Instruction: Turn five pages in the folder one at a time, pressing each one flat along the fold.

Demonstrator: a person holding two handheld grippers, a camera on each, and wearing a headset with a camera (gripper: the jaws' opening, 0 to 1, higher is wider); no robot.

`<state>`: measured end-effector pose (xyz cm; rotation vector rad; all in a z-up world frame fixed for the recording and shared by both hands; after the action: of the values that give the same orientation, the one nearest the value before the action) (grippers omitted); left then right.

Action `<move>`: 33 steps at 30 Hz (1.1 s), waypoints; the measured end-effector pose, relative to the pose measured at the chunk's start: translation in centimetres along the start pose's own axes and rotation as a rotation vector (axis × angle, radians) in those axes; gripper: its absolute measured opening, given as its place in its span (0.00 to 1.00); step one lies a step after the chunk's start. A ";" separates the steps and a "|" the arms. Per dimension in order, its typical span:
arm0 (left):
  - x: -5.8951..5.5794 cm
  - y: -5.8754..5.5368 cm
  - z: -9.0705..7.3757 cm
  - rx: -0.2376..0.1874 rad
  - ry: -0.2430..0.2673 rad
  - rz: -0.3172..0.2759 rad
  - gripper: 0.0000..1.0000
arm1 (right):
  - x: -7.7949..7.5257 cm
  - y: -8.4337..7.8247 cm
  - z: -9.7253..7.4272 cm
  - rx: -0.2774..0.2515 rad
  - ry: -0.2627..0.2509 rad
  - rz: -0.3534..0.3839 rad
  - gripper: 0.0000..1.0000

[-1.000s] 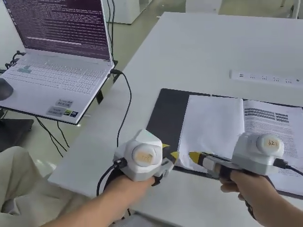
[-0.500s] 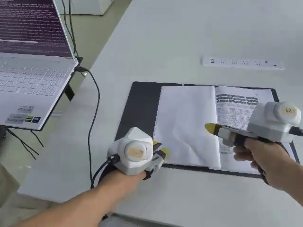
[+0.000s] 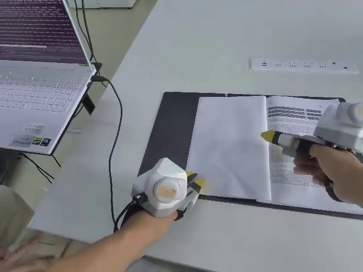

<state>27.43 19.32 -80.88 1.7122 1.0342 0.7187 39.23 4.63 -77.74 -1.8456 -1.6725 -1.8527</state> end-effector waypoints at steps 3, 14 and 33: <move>0.0 0.0 -0.1 0.003 -0.002 0.006 0.09 | -1.2 0.4 1.1 0.006 -0.002 0.050 0.00; 0.0 0.1 -0.1 0.010 0.010 0.012 0.09 | -2.9 2.4 4.0 -0.040 -0.003 0.156 0.00; 0.0 0.1 0.0 0.000 0.010 0.015 0.09 | -5.0 6.5 8.5 -0.165 -0.065 0.212 0.00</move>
<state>27.44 19.28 -80.75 1.7198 1.0293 0.7377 50.87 4.45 -79.82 -2.0742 -1.3141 -1.9109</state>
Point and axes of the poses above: the centre of the closed fingertips' face, and the gripper's own axes: z roughly forward along the fingers, x roughly to its left, y roughly out of its top, the point moved 2 cm from there along -z, roughly backward along the fingers, and after that the axes turned 14 degrees about -x, right-handed, at the moved point
